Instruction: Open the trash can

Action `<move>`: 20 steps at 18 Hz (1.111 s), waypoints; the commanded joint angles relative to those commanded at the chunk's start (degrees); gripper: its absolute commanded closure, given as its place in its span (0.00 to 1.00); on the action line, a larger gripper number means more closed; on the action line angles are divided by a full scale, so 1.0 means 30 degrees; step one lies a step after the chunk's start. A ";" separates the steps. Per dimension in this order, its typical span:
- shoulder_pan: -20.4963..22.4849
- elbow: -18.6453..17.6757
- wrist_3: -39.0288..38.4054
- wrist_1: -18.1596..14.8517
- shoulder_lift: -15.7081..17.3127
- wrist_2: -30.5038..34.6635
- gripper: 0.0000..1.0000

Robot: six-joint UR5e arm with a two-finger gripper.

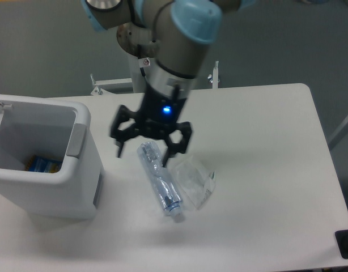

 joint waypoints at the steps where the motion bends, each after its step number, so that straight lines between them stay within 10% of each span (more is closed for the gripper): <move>1: 0.0265 0.0000 0.0556 0.0175 -0.0233 0.0029 0.00; 20: 0.1323 0.0733 0.8173 -0.0494 -0.3165 0.7821 0.00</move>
